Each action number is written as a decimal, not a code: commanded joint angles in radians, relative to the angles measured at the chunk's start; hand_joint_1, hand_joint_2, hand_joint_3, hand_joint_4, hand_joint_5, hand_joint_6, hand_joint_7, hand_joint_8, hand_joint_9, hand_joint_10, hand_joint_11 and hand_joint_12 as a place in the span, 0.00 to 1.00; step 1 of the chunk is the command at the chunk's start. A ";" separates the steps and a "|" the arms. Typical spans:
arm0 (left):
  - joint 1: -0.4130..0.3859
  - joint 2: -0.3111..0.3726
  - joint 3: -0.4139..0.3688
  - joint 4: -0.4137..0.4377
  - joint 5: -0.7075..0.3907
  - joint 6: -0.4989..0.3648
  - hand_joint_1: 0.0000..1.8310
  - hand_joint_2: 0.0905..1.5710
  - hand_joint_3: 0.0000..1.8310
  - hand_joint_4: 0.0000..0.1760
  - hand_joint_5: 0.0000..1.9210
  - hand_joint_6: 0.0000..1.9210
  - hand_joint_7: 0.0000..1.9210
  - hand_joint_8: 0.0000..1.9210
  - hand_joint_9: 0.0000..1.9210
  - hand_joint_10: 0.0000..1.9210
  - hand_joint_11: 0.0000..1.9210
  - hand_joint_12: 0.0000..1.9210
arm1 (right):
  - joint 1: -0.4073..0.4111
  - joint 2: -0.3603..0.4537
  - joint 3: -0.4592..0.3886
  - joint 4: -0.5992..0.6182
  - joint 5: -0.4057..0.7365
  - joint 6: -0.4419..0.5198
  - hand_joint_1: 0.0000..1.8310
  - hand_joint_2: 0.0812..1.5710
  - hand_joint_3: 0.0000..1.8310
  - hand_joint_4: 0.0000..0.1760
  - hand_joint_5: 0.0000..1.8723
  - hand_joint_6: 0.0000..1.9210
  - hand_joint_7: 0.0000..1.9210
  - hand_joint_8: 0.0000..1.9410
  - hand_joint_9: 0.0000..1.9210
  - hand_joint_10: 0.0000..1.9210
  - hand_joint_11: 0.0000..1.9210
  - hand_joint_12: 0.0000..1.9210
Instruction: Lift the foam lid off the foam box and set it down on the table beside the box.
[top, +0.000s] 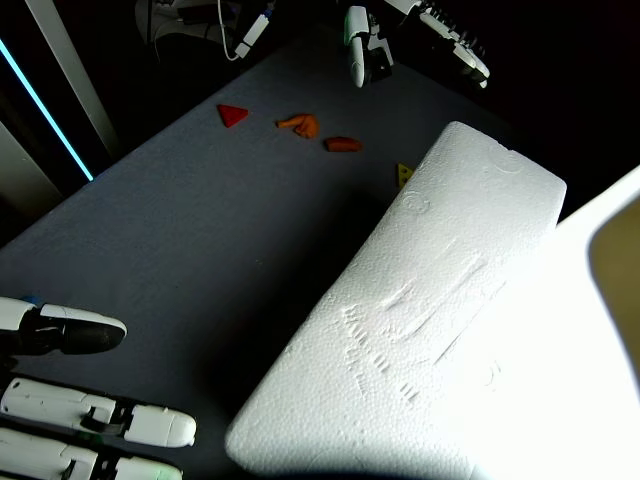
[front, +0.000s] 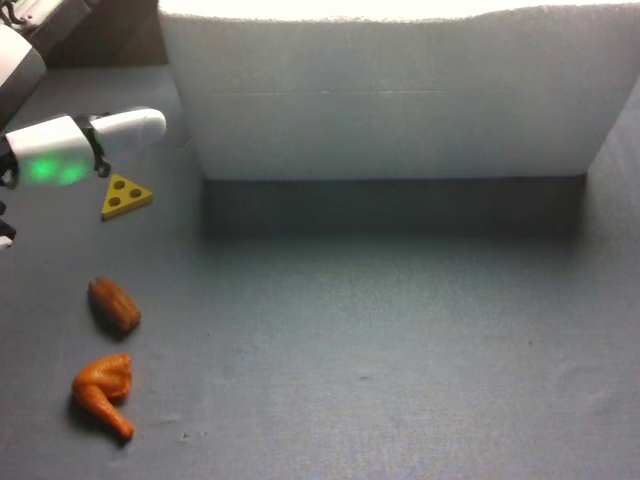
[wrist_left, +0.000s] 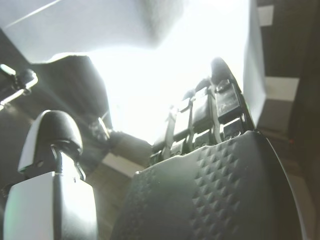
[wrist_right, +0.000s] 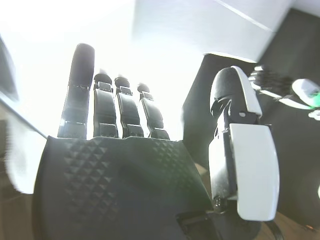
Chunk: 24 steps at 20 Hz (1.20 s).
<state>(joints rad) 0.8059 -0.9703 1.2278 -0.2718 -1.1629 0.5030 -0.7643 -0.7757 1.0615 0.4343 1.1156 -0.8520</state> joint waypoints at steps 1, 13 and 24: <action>-0.013 -0.001 0.015 -0.019 -0.108 -0.003 0.31 0.69 0.00 0.22 0.00 0.00 0.00 0.00 0.00 0.00 0.00 0.22 | 0.014 0.003 0.016 0.019 0.112 -0.003 0.22 0.75 0.00 0.18 0.00 0.00 0.00 0.00 0.00 0.00 0.00 0.96; -0.053 -0.058 0.099 -0.098 -0.018 -0.003 0.36 0.68 0.00 0.15 0.00 0.00 0.00 0.00 0.00 0.00 0.00 0.00 | 0.199 -0.088 0.118 0.078 -0.071 -0.141 0.33 0.73 0.00 0.20 0.00 0.00 0.00 0.00 0.00 0.00 0.00 0.00; -0.079 -0.109 0.171 -0.152 0.053 -0.026 0.36 0.68 0.00 0.19 0.00 0.00 0.00 0.00 0.00 0.00 0.00 0.00 | 0.220 -0.135 0.191 0.168 -0.136 -0.146 0.27 0.71 0.00 0.00 0.00 0.00 0.00 0.00 0.00 0.00 0.00 0.00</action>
<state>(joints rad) 0.7338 -1.0874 1.3975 -0.4156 -1.0019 0.4835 -0.5556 -0.9295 1.2434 0.6098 0.8642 -1.0004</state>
